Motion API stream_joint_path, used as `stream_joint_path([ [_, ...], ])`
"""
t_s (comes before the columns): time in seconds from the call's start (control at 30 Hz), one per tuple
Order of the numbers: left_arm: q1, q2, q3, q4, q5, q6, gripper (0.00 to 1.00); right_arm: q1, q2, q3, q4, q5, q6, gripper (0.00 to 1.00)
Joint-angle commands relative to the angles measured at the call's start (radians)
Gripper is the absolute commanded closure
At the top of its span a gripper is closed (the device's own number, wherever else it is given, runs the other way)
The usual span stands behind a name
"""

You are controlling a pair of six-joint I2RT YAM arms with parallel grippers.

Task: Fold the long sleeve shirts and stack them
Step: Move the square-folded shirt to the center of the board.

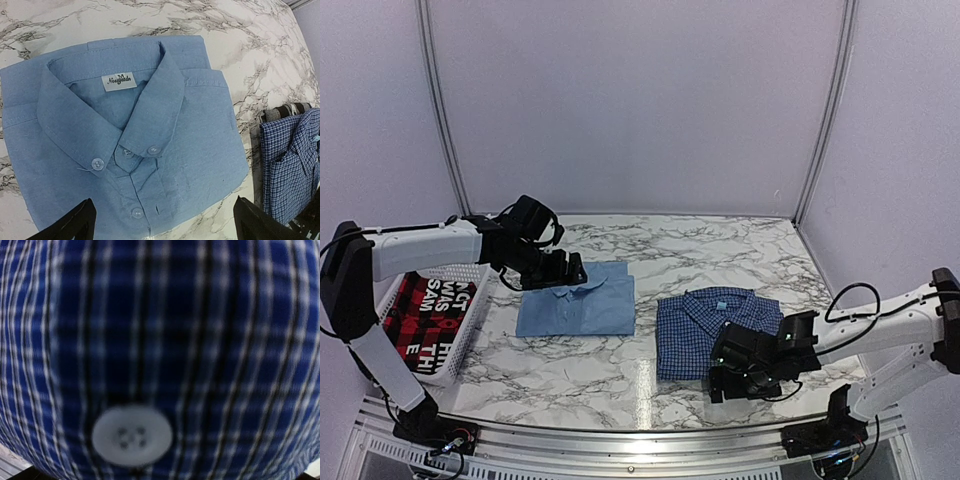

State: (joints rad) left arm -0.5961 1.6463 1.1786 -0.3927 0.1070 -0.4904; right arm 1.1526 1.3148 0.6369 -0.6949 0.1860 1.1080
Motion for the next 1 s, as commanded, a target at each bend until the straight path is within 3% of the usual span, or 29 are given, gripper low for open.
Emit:
stream_joint_path([
  [0.0, 0.016, -0.049, -0.023, 0.005, -0.012, -0.011, 0.01, -0.103, 0.029, -0.009, 0.122, 0.044, -0.077, 0.01],
  [0.47, 0.184, -0.039, -0.084, 0.005, -0.036, -0.026, 0.01, -0.377, 0.309, 0.148, 0.393, 0.013, -0.367, 0.02],
  [0.63, 0.230, -0.001, -0.076, 0.005, -0.038, -0.004, 0.01, -0.376, 0.327, 0.186, 0.383, -0.034, -0.390, 0.01],
  [0.83, 0.245, 0.037, -0.063, -0.004, -0.008, 0.033, 0.02, -0.230, 0.208, 0.224, 0.287, -0.081, -0.385, 0.02],
  [0.97, 0.245, 0.044, -0.066, -0.010, -0.022, 0.042, 0.08, -0.203, 0.216, 0.337, 0.292, -0.152, -0.411, 0.03],
])
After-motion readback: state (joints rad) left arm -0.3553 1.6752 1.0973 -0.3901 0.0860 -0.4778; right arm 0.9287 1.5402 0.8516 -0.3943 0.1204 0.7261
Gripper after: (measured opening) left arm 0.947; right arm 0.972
